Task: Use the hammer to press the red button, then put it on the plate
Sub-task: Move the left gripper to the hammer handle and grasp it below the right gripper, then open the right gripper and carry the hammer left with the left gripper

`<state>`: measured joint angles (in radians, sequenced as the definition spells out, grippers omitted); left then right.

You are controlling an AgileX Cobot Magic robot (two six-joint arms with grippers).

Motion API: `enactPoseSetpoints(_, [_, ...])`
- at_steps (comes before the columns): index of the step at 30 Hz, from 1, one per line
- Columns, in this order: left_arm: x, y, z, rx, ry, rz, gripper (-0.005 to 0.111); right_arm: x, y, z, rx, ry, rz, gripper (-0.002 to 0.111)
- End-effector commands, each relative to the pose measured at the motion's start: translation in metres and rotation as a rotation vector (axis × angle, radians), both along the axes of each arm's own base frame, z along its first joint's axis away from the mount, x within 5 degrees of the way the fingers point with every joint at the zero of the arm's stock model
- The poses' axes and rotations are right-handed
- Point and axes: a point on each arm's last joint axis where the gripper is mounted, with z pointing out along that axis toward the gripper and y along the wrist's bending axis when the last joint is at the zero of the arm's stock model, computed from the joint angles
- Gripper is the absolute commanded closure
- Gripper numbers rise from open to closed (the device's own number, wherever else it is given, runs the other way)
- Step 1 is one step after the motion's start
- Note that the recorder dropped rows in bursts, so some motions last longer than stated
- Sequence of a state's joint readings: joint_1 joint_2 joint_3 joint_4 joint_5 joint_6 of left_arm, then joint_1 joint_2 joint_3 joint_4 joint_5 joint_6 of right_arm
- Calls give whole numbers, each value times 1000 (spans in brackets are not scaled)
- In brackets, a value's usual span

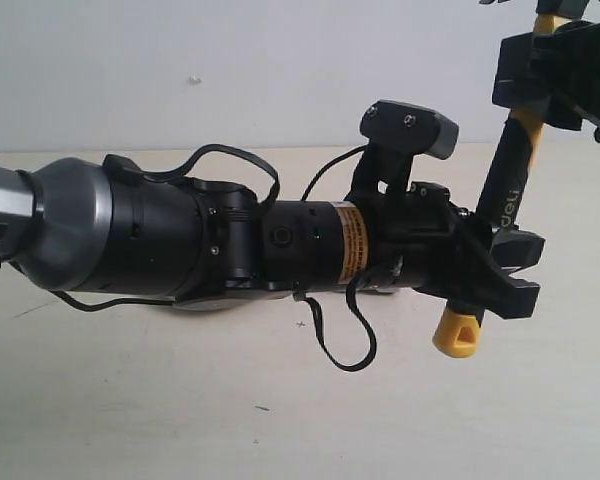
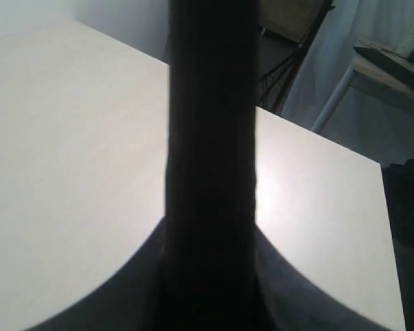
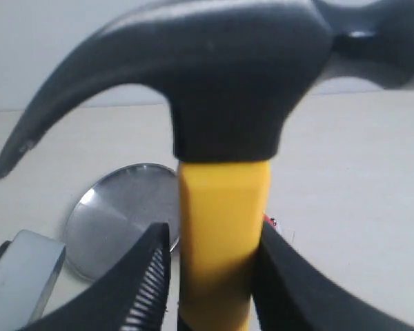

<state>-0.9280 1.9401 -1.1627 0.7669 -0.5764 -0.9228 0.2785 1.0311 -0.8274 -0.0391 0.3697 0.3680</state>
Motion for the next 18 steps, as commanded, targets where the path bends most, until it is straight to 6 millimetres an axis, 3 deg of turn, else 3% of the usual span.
enactPoseSetpoints(1, [7, 5, 20, -88, -6, 28, 107, -4, -1, -1, -22, 37, 4, 59])
enactPoseSetpoints(4, [21, 19, 35, -121, 3, 87, 107, -9, -3, -4, -40, 100, 1, 55])
enactPoseSetpoints(9, [37, 56, 47, -128, -5, 177, 107, -30, -9, 15, -42, 6, 15, 55])
enactPoseSetpoints(12, [39, 83, 45, -104, 3, 229, 107, -49, -14, 27, -34, -52, 18, 55])
enactPoseSetpoints(18, [31, 109, 34, 105, -25, 319, 107, -79, -23, 32, -50, -132, 31, 57])
